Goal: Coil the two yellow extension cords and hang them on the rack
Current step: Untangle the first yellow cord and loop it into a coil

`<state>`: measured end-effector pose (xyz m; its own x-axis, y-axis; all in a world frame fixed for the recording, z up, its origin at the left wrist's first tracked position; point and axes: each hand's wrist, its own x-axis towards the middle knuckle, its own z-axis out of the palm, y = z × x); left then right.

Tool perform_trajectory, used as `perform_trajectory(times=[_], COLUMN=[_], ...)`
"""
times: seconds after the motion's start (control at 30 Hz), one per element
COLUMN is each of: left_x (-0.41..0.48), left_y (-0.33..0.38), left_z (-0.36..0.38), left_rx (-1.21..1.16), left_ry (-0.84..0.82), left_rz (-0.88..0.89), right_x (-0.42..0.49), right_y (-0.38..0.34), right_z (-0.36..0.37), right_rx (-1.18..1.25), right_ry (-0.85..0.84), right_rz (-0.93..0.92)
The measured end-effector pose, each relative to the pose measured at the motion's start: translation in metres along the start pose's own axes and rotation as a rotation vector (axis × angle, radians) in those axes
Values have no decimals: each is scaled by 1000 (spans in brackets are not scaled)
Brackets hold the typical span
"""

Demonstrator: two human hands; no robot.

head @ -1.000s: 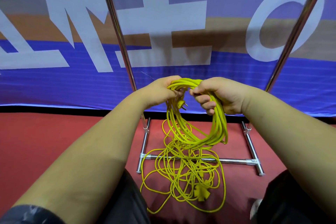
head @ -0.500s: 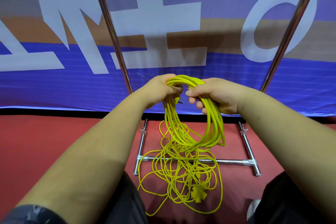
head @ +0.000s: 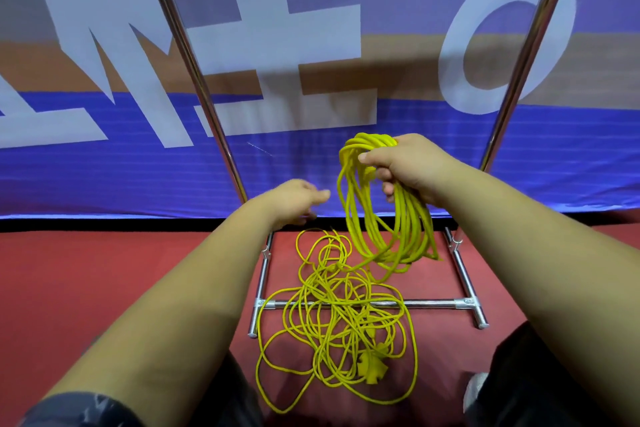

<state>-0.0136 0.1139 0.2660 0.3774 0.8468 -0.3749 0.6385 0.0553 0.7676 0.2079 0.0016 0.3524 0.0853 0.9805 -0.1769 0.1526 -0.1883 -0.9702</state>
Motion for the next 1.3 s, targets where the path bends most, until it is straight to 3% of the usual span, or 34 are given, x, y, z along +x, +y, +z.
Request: perform_trajectory(times=[0.1, 0.17, 0.47, 0.63, 0.77, 0.87, 0.97, 1.07, 1.3], left_x=[4, 6, 25, 42, 51, 57, 53, 32, -46], left_y=[-24, -33, -82, -130, -133, -95, -40, 23, 123], left_z=[30, 58, 171, 170, 138, 103, 58, 9, -50], left_rx=[417, 525, 596, 599, 654, 445, 0, -260, -483], left_ry=[-163, -253, -331, -217, -135, 43, 175, 171, 75], left_rz=[-79, -100, 5, -54, 33, 158, 237, 388, 660], right_x=[4, 4, -2, -3, -1, 0, 2, 5, 17], right_y=[5, 7, 15, 21, 24, 24, 24, 21, 18], right_z=[-18, -27, -58, -68, -70, -70, -67, -61, -51], right_rx=[-8, 4, 96, 76, 71, 55, 77, 139, 269], right_ry=[29, 36, 78, 63, 61, 77, 131, 206, 313], right_rz=[-11, 6, 103, 120, 138, 134, 118, 87, 34])
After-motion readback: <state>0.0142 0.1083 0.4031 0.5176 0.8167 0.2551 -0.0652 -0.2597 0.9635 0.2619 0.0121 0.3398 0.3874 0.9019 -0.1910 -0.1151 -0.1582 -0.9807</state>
